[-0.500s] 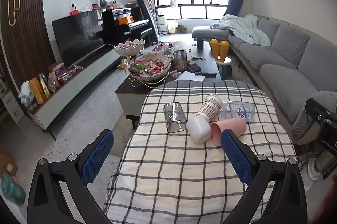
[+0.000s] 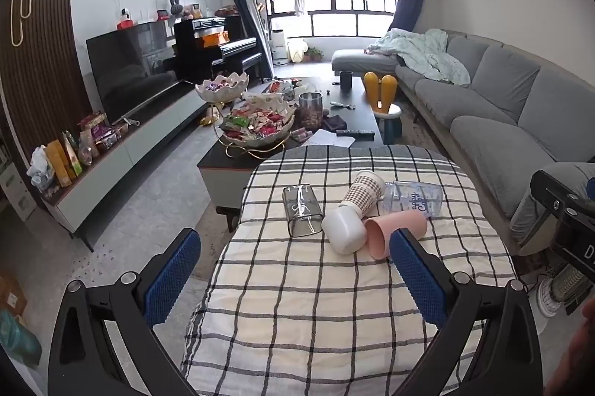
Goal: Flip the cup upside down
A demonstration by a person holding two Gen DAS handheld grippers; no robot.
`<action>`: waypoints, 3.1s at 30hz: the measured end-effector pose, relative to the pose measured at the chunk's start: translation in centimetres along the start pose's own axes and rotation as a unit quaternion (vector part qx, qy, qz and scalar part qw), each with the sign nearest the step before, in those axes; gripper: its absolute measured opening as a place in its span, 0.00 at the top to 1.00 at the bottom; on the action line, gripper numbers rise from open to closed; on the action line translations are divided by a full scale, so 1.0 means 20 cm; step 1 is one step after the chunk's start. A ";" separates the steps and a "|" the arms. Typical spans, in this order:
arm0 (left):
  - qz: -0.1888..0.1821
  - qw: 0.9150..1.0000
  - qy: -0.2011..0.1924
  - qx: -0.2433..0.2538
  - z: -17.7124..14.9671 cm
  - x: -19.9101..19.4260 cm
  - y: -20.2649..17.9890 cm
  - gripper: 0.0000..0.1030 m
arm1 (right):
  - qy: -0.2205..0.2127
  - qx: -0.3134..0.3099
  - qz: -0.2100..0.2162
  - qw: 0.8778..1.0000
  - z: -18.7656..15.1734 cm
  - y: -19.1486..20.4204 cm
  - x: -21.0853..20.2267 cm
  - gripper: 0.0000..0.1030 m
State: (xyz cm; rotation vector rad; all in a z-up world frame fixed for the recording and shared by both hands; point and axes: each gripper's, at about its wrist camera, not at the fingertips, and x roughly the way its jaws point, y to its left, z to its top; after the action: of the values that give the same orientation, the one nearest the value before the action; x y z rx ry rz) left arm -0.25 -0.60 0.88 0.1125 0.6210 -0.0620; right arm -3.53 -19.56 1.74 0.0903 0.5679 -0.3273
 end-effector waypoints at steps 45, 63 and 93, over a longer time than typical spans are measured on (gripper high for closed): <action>-0.018 1.000 0.011 -0.006 -0.06 0.04 -0.02 0.00 | 0.003 -0.001 0.001 1.000 -0.01 0.02 -0.02 0.00; -0.018 1.000 0.012 -0.006 -0.06 0.04 -0.02 0.00 | 0.006 -0.001 0.002 1.000 -0.01 0.02 -0.01 0.00; 0.083 0.985 0.086 -0.124 0.11 0.42 -0.24 0.00 | 0.131 -0.148 0.073 0.978 0.26 -0.01 0.69 0.00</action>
State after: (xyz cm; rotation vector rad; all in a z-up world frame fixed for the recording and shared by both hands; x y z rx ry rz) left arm 7.38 -5.81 -2.56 -0.0717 0.7848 0.1878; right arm 9.88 -24.52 -1.39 -0.1127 0.8610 -0.0839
